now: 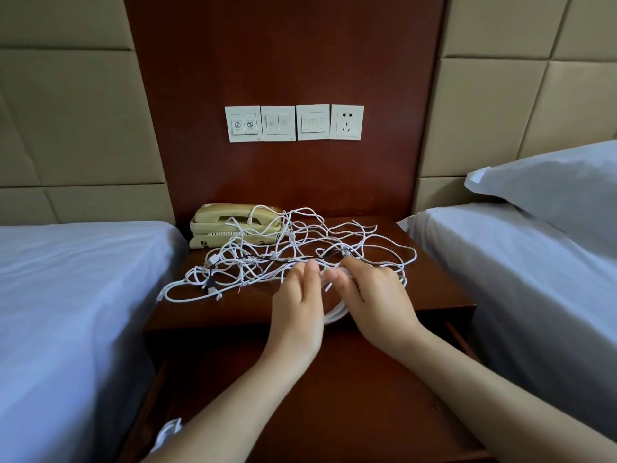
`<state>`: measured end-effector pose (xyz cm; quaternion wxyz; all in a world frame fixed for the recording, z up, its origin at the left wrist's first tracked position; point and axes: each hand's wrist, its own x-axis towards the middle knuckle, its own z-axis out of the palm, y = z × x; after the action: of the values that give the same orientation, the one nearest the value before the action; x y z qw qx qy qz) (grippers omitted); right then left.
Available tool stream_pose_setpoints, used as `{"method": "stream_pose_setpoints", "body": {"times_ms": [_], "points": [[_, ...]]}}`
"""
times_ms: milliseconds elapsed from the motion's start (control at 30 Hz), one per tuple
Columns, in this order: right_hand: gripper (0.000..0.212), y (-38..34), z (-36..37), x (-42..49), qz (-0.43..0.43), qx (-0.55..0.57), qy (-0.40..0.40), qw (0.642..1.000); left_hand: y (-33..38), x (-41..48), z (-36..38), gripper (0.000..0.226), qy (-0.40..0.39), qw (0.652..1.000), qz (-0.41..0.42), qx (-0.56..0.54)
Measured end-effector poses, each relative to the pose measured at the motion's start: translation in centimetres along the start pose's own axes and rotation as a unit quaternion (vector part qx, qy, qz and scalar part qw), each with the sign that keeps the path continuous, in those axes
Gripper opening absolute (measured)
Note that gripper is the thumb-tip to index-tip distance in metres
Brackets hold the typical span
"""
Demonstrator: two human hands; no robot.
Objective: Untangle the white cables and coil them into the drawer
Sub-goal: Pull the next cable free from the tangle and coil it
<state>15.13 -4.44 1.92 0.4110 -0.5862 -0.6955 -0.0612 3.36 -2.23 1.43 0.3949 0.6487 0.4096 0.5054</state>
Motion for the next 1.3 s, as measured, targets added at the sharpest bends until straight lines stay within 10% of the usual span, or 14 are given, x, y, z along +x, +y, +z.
{"method": "stream_pose_setpoints", "body": {"times_ms": [500, 967, 1300], "points": [[0.045, -1.6, 2.2, -1.3, 0.076, 0.123, 0.106, 0.984, 0.0, 0.0, 0.3, 0.062, 0.084, 0.995, 0.051, -0.013], [0.036, 0.1, -1.1, 0.9, -0.019, 0.074, 0.004, 0.997, -0.1, 2.1, -2.7, 0.048, 0.030, 0.988, 0.106, 0.107], [0.019, 0.3, 0.2, 0.2, -0.004, 0.104, -0.117, 0.988, 0.6, 1.7, -2.2, 0.051, 0.033, 0.993, 0.111, 0.003]]}}
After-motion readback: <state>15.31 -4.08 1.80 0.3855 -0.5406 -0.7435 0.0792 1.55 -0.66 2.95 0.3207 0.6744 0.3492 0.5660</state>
